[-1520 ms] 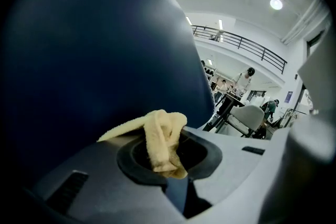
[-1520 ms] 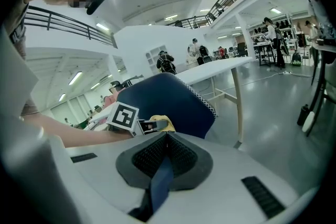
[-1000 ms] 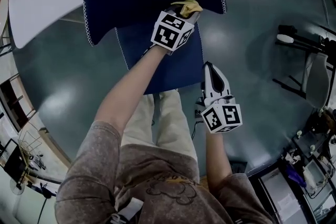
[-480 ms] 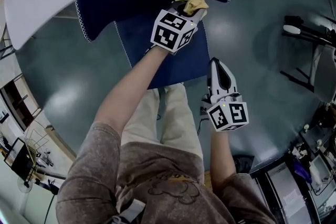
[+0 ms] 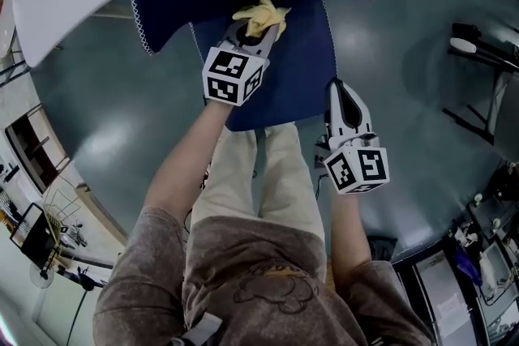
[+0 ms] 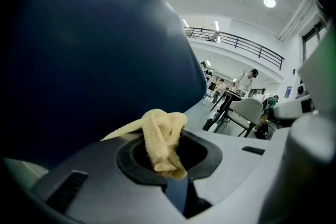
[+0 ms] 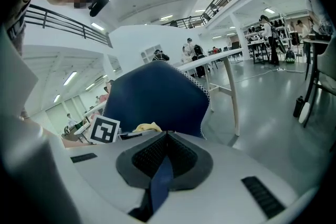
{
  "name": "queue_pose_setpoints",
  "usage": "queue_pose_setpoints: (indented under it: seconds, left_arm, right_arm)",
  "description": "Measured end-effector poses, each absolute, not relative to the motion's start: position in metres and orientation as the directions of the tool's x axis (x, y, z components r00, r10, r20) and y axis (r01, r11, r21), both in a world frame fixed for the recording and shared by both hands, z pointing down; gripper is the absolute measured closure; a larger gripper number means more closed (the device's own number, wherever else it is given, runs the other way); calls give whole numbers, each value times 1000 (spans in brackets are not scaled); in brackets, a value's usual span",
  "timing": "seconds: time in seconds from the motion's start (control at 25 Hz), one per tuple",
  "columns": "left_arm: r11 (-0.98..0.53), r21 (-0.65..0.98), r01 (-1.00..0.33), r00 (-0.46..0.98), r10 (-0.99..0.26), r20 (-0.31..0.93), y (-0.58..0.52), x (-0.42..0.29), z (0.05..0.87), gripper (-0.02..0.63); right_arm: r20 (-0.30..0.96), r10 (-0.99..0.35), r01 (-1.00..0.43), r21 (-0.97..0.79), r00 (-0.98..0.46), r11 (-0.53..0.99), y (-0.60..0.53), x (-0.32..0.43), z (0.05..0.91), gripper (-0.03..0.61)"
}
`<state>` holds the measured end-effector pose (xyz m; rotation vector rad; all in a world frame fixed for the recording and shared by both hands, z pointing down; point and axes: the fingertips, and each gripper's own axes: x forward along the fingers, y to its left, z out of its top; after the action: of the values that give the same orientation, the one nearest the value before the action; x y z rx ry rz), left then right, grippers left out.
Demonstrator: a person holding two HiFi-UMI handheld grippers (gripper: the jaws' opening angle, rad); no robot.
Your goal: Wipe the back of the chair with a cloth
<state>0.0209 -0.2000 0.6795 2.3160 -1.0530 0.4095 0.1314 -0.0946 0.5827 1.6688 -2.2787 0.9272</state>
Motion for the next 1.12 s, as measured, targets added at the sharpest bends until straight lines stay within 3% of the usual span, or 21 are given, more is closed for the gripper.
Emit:
queue_pose_setpoints:
  seconds: [0.52,1.12]
  left_arm:
    - [-316,294,-902,432,-683,590,-131,-118,702,546]
    - [-177,177,-968,250,-723,644,-150,-154,757,546]
  right_arm:
    - [478,-777,-890,-395,-410,226,-100,109,591,552]
    - [494,-765,-888,-404,-413,218,-96,102,602,552]
